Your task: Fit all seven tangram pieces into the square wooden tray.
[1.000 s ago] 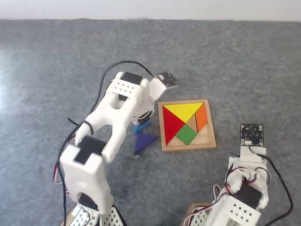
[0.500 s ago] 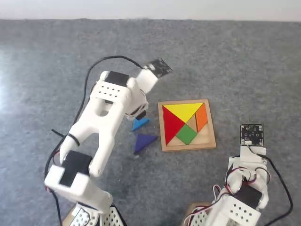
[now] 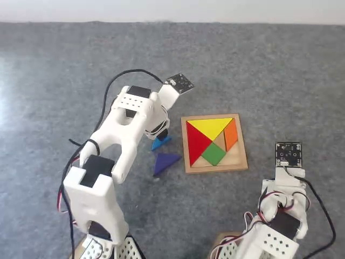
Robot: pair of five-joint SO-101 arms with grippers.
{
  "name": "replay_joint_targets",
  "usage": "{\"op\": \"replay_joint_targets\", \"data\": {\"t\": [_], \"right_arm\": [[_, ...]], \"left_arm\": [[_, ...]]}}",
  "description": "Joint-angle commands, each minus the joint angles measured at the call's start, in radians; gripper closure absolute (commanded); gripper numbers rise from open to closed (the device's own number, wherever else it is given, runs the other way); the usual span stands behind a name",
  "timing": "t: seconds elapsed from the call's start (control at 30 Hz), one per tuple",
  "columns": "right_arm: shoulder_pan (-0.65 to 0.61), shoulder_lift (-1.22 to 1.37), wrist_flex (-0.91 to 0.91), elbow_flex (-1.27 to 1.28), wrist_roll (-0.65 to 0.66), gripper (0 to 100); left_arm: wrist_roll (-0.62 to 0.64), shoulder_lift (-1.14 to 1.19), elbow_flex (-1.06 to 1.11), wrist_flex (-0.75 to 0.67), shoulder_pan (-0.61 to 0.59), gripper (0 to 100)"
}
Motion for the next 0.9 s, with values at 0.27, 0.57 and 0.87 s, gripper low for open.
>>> {"op": "replay_joint_targets", "data": {"t": [0.27,0.57,0.87], "right_arm": [[0.005,-0.018,0.004,0.015,0.011,99.2],[0.005,-0.018,0.004,0.015,0.011,99.2],[0.005,-0.018,0.004,0.015,0.011,99.2]], "left_arm": [[-0.011,0.037,0.054,0.054,0.043,86],[-0.011,0.028,0.054,0.068,0.046,95],[-0.011,-0.068,-0.012,0.170,0.044,99]]}}
